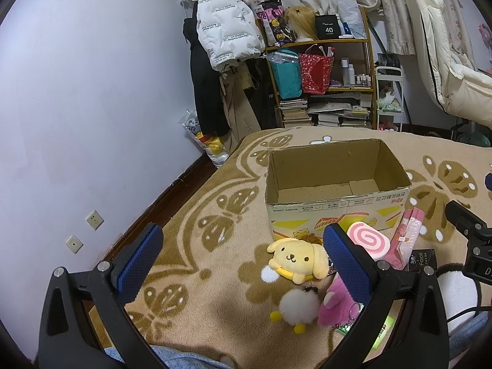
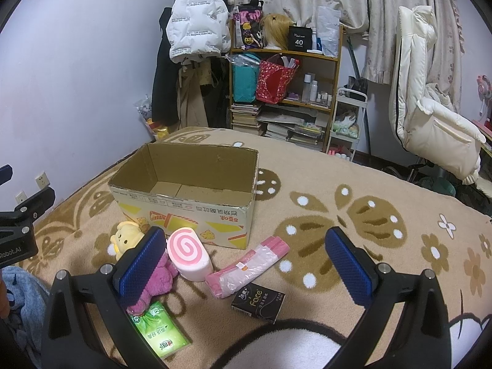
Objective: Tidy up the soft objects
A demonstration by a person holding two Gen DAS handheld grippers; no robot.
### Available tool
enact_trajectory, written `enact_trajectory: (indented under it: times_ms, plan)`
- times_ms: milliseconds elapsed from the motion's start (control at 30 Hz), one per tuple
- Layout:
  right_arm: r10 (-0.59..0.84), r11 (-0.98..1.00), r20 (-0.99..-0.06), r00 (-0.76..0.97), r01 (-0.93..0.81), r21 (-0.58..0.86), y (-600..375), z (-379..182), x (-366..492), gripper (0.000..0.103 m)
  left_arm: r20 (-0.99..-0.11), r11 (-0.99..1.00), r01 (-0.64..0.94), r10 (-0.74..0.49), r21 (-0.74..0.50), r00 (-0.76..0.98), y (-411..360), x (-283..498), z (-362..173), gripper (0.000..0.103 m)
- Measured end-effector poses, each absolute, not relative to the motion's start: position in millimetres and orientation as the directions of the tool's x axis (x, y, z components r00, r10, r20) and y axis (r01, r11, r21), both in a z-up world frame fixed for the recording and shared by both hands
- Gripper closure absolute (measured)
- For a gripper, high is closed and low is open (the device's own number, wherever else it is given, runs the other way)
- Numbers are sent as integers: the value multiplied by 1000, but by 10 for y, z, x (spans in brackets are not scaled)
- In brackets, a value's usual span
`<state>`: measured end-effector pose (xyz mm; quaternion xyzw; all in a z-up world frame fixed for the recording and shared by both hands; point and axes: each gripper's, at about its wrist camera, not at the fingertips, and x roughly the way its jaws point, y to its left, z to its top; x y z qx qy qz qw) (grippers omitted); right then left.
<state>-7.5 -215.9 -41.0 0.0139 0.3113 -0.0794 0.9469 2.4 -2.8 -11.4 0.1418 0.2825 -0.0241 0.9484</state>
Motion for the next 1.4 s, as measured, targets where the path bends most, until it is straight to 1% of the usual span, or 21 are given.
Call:
enact_trajectory:
  times_ms: [300, 433, 567, 733, 900, 1000, 1100, 1300, 1400]
  plan:
    - [-142, 987, -593, 793, 160, -23, -2162, -408, -75, 0, -542, 958, 121, 42, 261, 839, -21, 18, -140, 0]
    - [-138, 986, -580, 803, 164, -7, -2202, -418, -104, 0, -558, 958, 127, 38, 255, 829, -2, 55, -149, 0]
    - [-127, 985, -589, 798, 170, 17, -2258, -428, -95, 0, -569, 963, 124, 36, 241, 822, 29, 133, -151, 0]
    - [-118, 985, -597, 793, 168, 29, -2280, -426, -46, 0, -626, 977, 133, 2, 169, 780, 81, 292, -241, 0]
    - [-109, 989, -608, 787, 148, 14, -2240, -443, 71, 0, -652, 979, 108, 30, 171, 758, 115, 467, -329, 0]
    - [-101, 990, -614, 783, 143, 18, -2230, -473, 147, 0, -684, 983, 111, 18, 144, 729, 142, 597, -387, 0]
    - [-83, 990, -626, 776, 138, 40, -2229, -521, 233, 0, -708, 985, 112, 17, 135, 706, 142, 695, -457, 0]
    - [-29, 988, -657, 753, 123, 98, -2269, -597, 397, 0, -736, 979, 123, 34, 159, 677, 90, 868, -632, 0]
    - [8, 986, -671, 742, 106, 129, -2301, -623, 471, 0, -761, 978, 147, 15, 145, 649, 52, 914, -694, 0]
